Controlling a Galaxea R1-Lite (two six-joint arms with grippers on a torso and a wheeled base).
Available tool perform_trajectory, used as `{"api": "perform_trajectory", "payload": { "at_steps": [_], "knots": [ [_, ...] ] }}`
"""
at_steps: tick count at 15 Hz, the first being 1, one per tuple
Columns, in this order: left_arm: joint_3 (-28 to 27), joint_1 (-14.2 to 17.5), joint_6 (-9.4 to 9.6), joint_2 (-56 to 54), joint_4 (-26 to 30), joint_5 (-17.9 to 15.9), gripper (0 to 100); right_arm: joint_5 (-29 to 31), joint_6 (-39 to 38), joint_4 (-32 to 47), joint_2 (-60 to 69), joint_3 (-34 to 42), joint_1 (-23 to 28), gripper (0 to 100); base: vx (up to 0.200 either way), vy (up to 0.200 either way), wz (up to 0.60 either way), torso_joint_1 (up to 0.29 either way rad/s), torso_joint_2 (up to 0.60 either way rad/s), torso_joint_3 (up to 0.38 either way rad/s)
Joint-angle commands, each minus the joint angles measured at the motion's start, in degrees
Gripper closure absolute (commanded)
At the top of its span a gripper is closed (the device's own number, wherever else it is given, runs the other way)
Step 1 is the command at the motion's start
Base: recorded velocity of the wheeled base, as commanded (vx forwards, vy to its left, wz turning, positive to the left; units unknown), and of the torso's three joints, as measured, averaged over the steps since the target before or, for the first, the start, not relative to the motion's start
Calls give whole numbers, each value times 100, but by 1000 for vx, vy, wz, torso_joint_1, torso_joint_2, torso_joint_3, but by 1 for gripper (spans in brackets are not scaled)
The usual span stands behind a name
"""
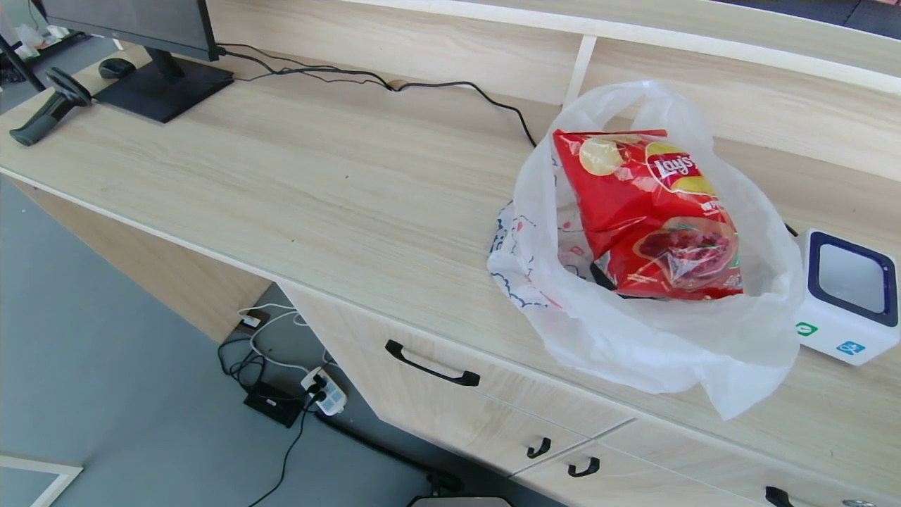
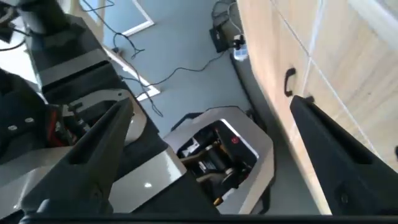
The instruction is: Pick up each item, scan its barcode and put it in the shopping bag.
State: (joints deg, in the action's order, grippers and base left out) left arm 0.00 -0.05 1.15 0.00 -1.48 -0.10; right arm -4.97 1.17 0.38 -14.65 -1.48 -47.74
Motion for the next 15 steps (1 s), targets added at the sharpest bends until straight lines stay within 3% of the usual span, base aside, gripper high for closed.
{"api": "perform_trajectory", "payload": {
  "at_steps": [1,4,5,8,11,15],
  "knots": [
    [0,-4,0,9,-2,1,0,225,199,-3,455,33,221,0,0,0,0,0,0,0],
    [0,-4,8,9,7,1,0,278,182,-64,736,148,450,0,0,0,0,0,0,0],
    [0,-4,17,9,7,1,0,506,-56,-55,472,148,1047,0,0,0,0,0,0,0],
    [0,-4,8,0,7,1,0,524,384,-73,200,139,3904,0,0,0,0,0,0,0],
    [0,-4,8,9,7,1,0,524,358,-82,1096,148,5002,0,0,0,0,0,0,0],
    [0,-4,17,9,7,1,0,533,235,-64,1457,148,4765,0,0,0,0,0,0,0]
  ]
}}
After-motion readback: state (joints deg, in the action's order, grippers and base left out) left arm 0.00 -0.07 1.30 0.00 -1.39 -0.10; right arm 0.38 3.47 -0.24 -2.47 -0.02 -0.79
